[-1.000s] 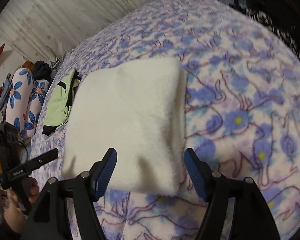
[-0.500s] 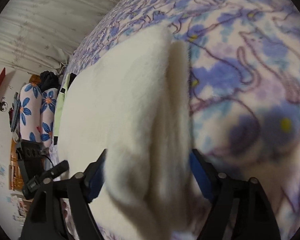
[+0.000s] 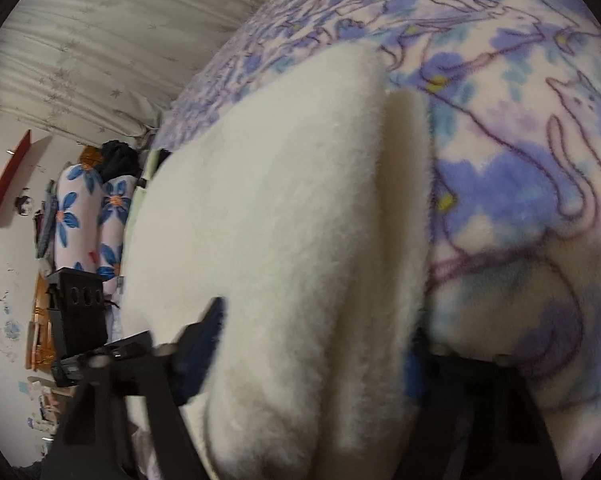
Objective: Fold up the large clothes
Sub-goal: 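Lift the held edge with both grippers and fold the square in half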
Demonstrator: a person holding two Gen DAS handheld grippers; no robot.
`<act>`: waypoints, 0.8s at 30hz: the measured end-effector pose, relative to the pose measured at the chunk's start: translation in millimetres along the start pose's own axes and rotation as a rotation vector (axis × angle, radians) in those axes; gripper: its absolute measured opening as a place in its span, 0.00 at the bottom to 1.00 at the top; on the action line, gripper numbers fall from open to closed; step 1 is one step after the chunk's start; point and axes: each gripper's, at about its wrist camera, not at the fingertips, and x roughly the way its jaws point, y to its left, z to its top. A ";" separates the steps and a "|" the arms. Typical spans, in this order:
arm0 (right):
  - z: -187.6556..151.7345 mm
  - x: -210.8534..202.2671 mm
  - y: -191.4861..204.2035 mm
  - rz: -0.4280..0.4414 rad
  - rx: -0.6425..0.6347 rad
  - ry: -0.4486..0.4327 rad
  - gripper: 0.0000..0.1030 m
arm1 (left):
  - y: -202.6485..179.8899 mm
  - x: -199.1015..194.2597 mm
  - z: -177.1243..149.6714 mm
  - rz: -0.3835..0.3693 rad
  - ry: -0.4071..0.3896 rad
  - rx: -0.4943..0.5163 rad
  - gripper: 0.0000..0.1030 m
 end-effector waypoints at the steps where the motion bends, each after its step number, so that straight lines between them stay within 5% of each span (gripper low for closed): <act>1: -0.7 -1.9 4.6 -0.010 -0.015 -0.005 0.54 | -8.1 -3.7 -1.8 0.036 -0.027 0.024 0.95; 8: -14.5 -18.8 42.7 -0.083 -0.085 -0.071 0.41 | -48.6 -35.6 -19.3 0.204 -0.164 0.162 0.69; 13: -41.2 -30.5 75.8 -0.089 -0.127 -0.104 0.41 | -53.0 -68.4 -37.9 0.227 -0.176 0.192 0.65; 24: -82.3 -22.0 163.9 -0.025 -0.209 -0.069 0.40 | 4.6 -177.2 -98.0 0.242 -0.235 0.144 0.63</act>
